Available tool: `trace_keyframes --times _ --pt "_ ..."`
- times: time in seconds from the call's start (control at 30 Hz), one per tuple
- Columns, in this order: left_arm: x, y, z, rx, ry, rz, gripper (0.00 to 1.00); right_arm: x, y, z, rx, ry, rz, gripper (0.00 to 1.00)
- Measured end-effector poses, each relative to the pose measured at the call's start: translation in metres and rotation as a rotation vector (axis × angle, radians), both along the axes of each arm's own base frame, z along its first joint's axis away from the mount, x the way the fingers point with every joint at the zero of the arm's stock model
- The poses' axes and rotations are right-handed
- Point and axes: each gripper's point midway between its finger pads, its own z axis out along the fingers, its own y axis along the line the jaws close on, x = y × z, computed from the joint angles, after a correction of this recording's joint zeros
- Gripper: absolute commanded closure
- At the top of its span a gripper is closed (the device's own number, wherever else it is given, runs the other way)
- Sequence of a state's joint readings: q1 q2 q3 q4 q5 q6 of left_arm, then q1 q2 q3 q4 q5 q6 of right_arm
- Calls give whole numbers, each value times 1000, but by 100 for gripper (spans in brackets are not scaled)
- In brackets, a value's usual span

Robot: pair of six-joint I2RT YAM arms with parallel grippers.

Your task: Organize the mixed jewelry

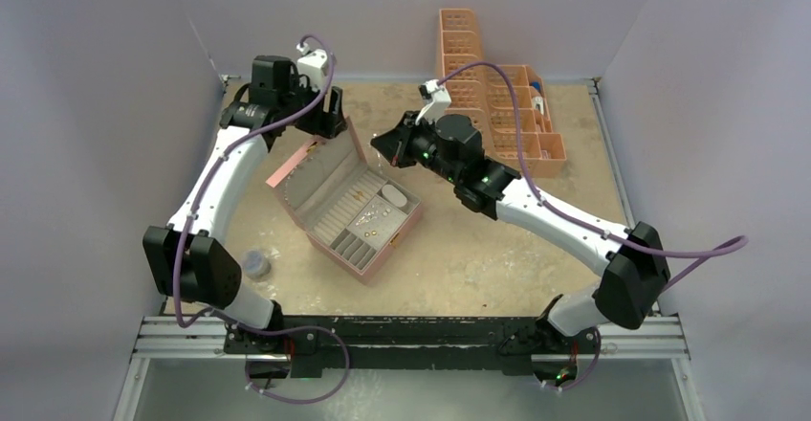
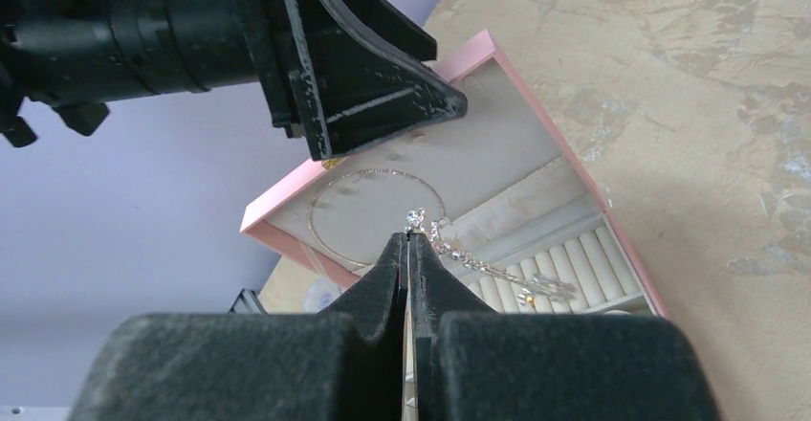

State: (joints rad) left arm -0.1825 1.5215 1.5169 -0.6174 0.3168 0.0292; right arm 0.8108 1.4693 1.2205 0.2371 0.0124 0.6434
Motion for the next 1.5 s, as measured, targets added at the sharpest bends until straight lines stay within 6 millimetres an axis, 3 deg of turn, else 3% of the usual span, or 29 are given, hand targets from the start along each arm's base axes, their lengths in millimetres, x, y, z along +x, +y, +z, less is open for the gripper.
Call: trace_keyframes --times 0.1,0.33,0.57,0.8,1.03,1.27,1.33,1.5 --pt "-3 -9 -8 -17 28 -57 47 -1 0 2 5 1 0 100" --pt "-7 -20 -14 -37 43 -145 83 -1 0 0 5 7 1 100" --pt "-7 -24 -13 -35 32 -218 92 -2 -1 -2 4 19 -1 100" --pt "-21 -45 -9 -78 28 -411 97 -7 -5 5 20 24 -3 100" --pt "-40 -65 -11 -145 50 -601 93 -8 -6 6 24 32 -4 100" --pt "-40 -67 -12 -158 60 -602 58 -12 -9 2 16 62 -6 100" --pt "-39 -66 -10 -166 60 -578 54 -12 -10 3 18 62 -6 100" --pt "-34 -59 37 -158 -104 -473 45 -12 -10 4 23 65 -8 100"
